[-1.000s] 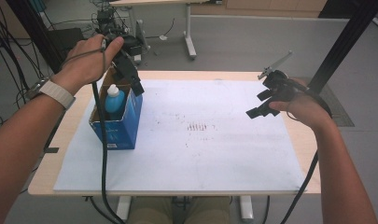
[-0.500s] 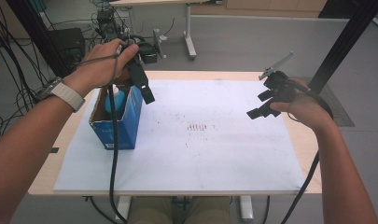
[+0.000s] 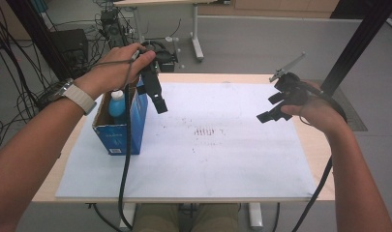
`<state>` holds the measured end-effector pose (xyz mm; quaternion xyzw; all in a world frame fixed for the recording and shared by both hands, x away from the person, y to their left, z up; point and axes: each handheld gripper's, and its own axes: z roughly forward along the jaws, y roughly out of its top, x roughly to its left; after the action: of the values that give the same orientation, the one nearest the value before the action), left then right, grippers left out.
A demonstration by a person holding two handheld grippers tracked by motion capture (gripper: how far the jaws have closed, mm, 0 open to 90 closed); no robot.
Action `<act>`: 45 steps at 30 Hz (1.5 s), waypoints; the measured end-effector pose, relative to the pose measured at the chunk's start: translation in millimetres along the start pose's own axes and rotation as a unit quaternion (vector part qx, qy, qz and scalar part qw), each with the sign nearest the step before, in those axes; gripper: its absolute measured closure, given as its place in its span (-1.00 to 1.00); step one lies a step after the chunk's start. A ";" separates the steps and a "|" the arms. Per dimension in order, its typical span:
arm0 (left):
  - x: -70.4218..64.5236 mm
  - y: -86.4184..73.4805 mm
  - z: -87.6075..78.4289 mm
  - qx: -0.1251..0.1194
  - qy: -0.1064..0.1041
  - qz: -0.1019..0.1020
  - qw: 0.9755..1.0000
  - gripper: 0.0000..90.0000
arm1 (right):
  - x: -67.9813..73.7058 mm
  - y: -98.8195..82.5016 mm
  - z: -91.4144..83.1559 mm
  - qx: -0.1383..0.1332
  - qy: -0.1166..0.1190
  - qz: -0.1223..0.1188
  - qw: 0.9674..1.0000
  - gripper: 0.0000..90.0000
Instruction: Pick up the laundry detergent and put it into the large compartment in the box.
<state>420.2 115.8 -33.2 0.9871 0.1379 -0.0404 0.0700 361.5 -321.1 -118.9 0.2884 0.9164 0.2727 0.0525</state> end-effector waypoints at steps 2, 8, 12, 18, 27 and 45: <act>-1.9 3.9 1.9 0.004 0.001 0.011 1.000 -0.89 | 0.2 -0.5 -0.3 -0.001 0.000 0.000 1.000 -0.78; -7.9 12.9 8.6 0.010 0.005 0.033 0.999 -0.89 | -0.2 -3.7 0.2 0.000 0.000 0.004 1.000 -0.78; -11.3 18.9 12.2 0.014 0.008 0.044 0.999 -0.89 | -1.1 -7.0 0.9 0.000 0.000 0.007 1.000 -0.78; -16.6 28.0 17.3 0.024 0.013 0.057 0.998 -0.89 | -0.3 -9.7 -0.4 -0.001 -0.001 0.010 1.000 -0.78; -18.8 30.2 24.2 0.024 0.016 0.067 0.997 -0.89 | 0.5 -12.2 -1.2 -0.001 -0.002 0.012 1.000 -0.78; -20.3 31.0 36.5 0.033 0.030 0.086 0.995 -0.89 | -0.7 -10.9 2.0 0.001 -0.002 0.015 1.000 -0.78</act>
<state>407.2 75.4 -63.3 0.9979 0.0529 -0.0094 0.0370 357.2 -328.0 -126.4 0.3024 0.9121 0.2723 0.0499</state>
